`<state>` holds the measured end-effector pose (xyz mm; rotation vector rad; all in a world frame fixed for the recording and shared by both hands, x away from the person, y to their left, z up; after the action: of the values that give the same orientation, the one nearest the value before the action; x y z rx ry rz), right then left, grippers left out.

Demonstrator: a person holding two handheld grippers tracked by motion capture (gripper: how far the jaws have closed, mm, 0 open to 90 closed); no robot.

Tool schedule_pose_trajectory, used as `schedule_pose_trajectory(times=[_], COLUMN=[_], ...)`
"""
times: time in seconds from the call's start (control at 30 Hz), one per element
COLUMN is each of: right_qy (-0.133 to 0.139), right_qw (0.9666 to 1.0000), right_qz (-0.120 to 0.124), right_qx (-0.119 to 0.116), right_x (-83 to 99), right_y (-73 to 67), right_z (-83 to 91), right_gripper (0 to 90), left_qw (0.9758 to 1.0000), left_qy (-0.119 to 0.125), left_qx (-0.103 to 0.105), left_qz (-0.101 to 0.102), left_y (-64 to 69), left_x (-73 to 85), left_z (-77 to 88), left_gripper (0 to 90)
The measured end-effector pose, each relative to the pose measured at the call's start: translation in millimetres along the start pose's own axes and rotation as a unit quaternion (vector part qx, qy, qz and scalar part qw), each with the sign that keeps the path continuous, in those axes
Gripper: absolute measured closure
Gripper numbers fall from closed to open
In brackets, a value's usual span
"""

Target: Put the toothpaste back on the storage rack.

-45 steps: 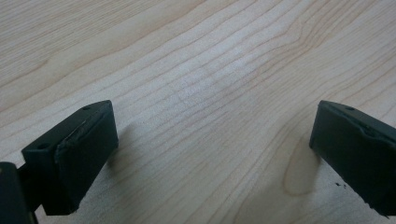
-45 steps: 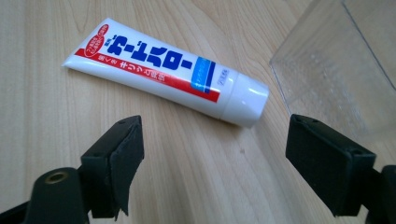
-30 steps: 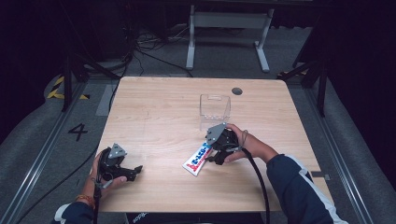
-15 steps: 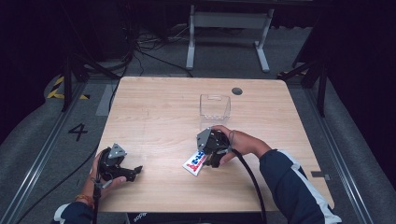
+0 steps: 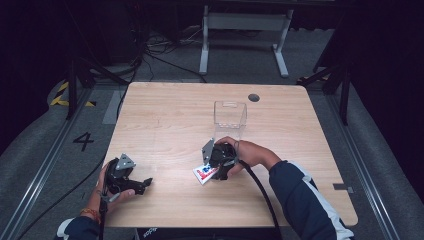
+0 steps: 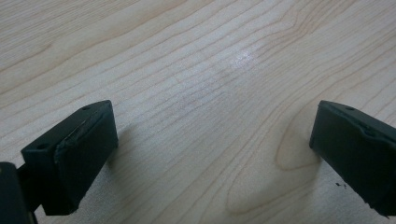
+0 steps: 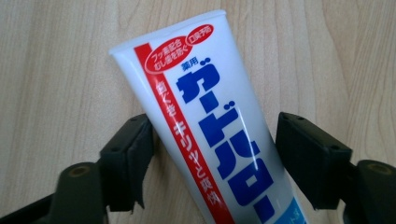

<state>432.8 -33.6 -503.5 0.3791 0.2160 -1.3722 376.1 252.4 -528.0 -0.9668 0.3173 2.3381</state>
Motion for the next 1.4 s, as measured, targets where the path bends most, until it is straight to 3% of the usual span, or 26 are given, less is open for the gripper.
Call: schedule_pose_trajectory(times=[0.17, 0.27, 0.43, 0.67, 0.77, 0.93, 1.07, 1.33, 1.4], right_qy=[0.010, 0.015, 0.011, 0.054, 0.086, 0.116, 0.148, 0.171, 0.181], right_qw=[0.9991, 0.9989, 0.9996, 0.9978, 0.9947, 0.9895, 0.9825, 0.9757, 0.9726], right_qz=[-0.036, -0.031, -0.023, -0.037, -0.054, -0.077, -0.100, -0.120, -0.127], right_qx=[-0.023, -0.031, -0.015, 0.011, 0.020, 0.038, 0.053, 0.067, 0.071], right_x=[4.8, 6.2, 5.1, 6.4, 6.5, 11.6, 15.9, 22.4, 23.8], right_y=[4.3, 4.8, 4.2, -0.3, -0.7, 3.5, 6.7, 7.8, 8.5], right_z=[1.5, 2.3, 4.0, 11.2, 17.3, 30.2, 42.6, 54.8, 59.9], right_gripper=[45.1, 51.7, 59.9, 66.5, 67.1, 67.3, 67.4, 67.5, 67.5], left_qw=[1.0000, 1.0000, 1.0000, 1.0000, 1.0000, 1.0000, 1.0000, 1.0000, 1.0000], left_qy=[0.000, 0.000, 0.000, 0.000, 0.000, 0.000, 0.000, 0.000, 0.000], left_qx=[0.000, 0.000, 0.000, 0.000, 0.000, 0.000, 0.000, 0.000, 0.000], left_qz=[0.000, 0.000, 0.000, -0.001, 0.000, -0.001, -0.002, 0.000, 0.000], left_y=[0.0, 0.0, 0.0, -0.2, 0.0, -0.1, -0.3, 0.0, 0.0], left_x=[0.0, 0.0, 0.0, -0.1, 0.0, -0.1, -0.2, -0.1, -0.1], left_z=[0.0, 0.0, 0.0, -0.1, 0.0, 0.0, -0.1, 0.0, 0.0], left_gripper=[1.4, 1.4, 1.5, 1.4, 1.4, 1.4, 1.4, 1.3, 1.3])
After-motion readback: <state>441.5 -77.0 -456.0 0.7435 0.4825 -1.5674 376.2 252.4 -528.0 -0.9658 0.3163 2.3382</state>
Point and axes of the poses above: each handheld gripper's, and its own axes: z roughly backward along the jaws, x roughly out of its underside, y roughly to its right, the point moved 6 cm from there along -z, roughly forward along the jaws, and after that the axes turned 3 degrees about y, right-handed, at the moved point
